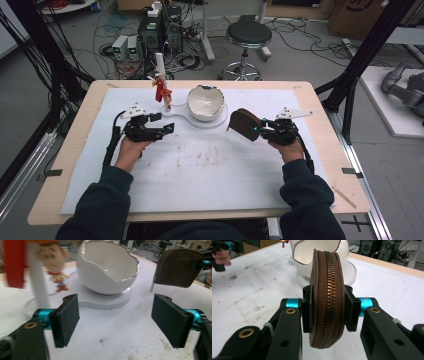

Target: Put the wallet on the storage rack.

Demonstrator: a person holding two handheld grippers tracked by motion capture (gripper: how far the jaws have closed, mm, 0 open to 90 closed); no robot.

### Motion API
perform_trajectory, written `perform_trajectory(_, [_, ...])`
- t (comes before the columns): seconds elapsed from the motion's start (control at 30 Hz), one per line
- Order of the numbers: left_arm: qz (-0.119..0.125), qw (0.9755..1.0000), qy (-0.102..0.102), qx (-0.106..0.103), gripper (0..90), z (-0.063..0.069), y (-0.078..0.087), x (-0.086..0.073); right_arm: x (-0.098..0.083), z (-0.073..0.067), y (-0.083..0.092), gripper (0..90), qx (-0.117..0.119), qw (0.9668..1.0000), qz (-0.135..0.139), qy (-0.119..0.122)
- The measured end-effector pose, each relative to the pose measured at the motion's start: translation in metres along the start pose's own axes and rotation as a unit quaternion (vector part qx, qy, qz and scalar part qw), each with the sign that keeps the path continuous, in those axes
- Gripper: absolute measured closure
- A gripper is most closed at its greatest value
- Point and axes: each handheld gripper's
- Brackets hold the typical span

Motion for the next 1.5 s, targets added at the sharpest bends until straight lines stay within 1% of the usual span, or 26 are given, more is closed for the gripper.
perform_trajectory(0.07, [0.001,1.0,-0.001,0.005,21.6,-0.003,0.005,0.0,0.004,0.001,0.001,66.7,0.0,1.0,0.002,0.004])
perform_trajectory(0.17, [0.01,0.9996,-0.008,0.024,21.6,-0.012,0.021,-0.004,0.013,0.002,0.003,67.0,0.0,0.9999,0.012,0.01])
perform_trajectory(0.2, [0.01,0.9996,-0.008,0.024,21.6,-0.012,0.021,-0.004,0.013,0.002,0.003,67.0,0.0,0.9999,0.012,0.01])
perform_trajectory(0.3, [0.019,0.9992,-0.01,0.033,21.6,-0.019,0.032,-0.009,0.034,0.003,0.005,66.9,0.01,0.9992,0.031,0.023])
perform_trajectory(0.33, [0.02,0.9991,-0.006,0.038,21.7,-0.023,0.034,-0.011,0.04,0.004,0.005,66.9,0.013,0.999,0.035,0.026])
perform_trajectory(0.37, [0.02,0.9991,-0.006,0.038,21.7,-0.023,0.034,-0.011,0.04,0.004,0.005,66.9,0.013,0.999,0.035,0.026])
perform_trajectory(0.4, [0.018,0.999,0.002,0.041,21.8,-0.026,0.034,-0.014,0.052,0.006,0.003,66.9,0.021,0.9983,0.048,0.027])
perform_trajectory(0.43, [0.018,0.999,0.002,0.041,21.8,-0.026,0.034,-0.014,0.052,0.006,0.003,66.9,0.021,0.9983,0.048,0.027])
perform_trajectory(0.5, [0.012,0.999,0.005,0.042,21.7,-0.028,0.032,-0.016,0.072,0.009,-0.005,66.9,0.031,0.9969,0.061,0.037])
perform_trajectory(0.6, [0.014,0.9991,0.005,0.041,21.7,-0.028,0.032,-0.016,0.092,0.008,-0.018,66.9,0.044,0.9956,0.064,0.051])
perform_trajectory(0.63, [0.015,0.999,0.007,0.041,21.8,-0.028,0.032,-0.016,0.097,0.008,-0.023,66.9,0.048,0.995,0.064,0.06])
perform_trajectory(0.67, [0.016,0.999,0.008,0.041,21.8,-0.029,0.033,-0.016,0.097,0.008,-0.023,66.9,0.048,0.995,0.064,0.06])
perform_trajectory(0.7, [0.017,0.9989,0.011,0.042,21.7,-0.029,0.033,-0.016,0.109,0.005,-0.036,66.9,0.058,0.994,0.053,0.075])
perform_trajectory(0.77, [0.019,0.9989,0.012,0.041,21.7,-0.03,0.035,-0.016,0.116,0.003,-0.049,66.8,0.066,0.9929,0.047,0.088])
perform_trajectory(0.8, [0.019,0.9989,0.012,0.041,21.8,-0.03,0.035,-0.016,0.121,0.001,-0.058,66.8,0.074,0.9919,0.037,0.097])
perform_trajectory(0.83, [0.022,0.9988,0.014,0.042,21.8,-0.03,0.036,-0.016,0.123,-0.001,-0.064,66.8,0.072,0.9906,0.036,0.11])
perform_trajectory(0.9, [0.024,0.9986,0.015,0.044,21.7,-0.032,0.038,-0.016,0.128,-0.002,-0.077,66.8,0.081,0.989,0.031,0.12])
perform_trajectory(0.97, [0.025,0.9986,0.018,0.044,21.8,-0.032,0.038,-0.016,0.131,-0.003,-0.086,66.8,0.083,0.9881,0.013,0.129])
perform_trajectory(1.03, [0.022,0.9986,0.02,0.044,21.8,-0.034,0.038,-0.017,0.133,-0.003,-0.096,66.8,0.084,0.985,0.014,0.15])
perform_trajectory(1.07, [0.02,0.9986,0.022,0.042,21.9,-0.034,0.038,-0.017,0.133,-0.003,-0.1,66.7,0.085,0.9844,0.013,0.154])
perform_trajectory(1.13, [0.02,0.9987,0.023,0.042,21.9,-0.035,0.037,-0.017,0.131,-0.002,-0.108,66.8,0.086,0.9849,-0.003,0.15])
perform_trajectory(1.27, [0.023,0.9984,0.028,0.043,21.9,-0.036,0.038,-0.017,0.125,0.004,-0.121,66.7,0.08,0.9855,-0.02,0.148])
perform_trajectory(1.37, [0.023,0.9984,0.029,0.042,21.9,-0.036,0.038,-0.018,0.121,0.006,-0.128,66.6,0.077,0.9853,-0.027,0.15])
perform_trajectory(1.43, [0.02,0.9985,0.029,0.041,21.9,-0.035,0.037,-0.018,0.116,0.006,-0.14,66.5,0.073,0.9824,-0.046,0.166])
perform_trajectory(1.47, [0.02,0.9985,0.029,0.041,21.9,-0.035,0.037,-0.018,0.116,0.006,-0.14,66.5,0.073,0.9824,-0.046,0.166])
perform_trajectory(1.5, [0.018,0.9987,0.027,0.04,21.9,-0.035,0.036,-0.018,0.111,0.003,-0.148,65.7,0.064,0.979,-0.062,0.183])
Point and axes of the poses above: each handheld gripper's, and its own axes: y roughly backward along the jaws, x roughly out of its top, z roughly to its right, and after that the axes turned 1 degree about z, right-handed
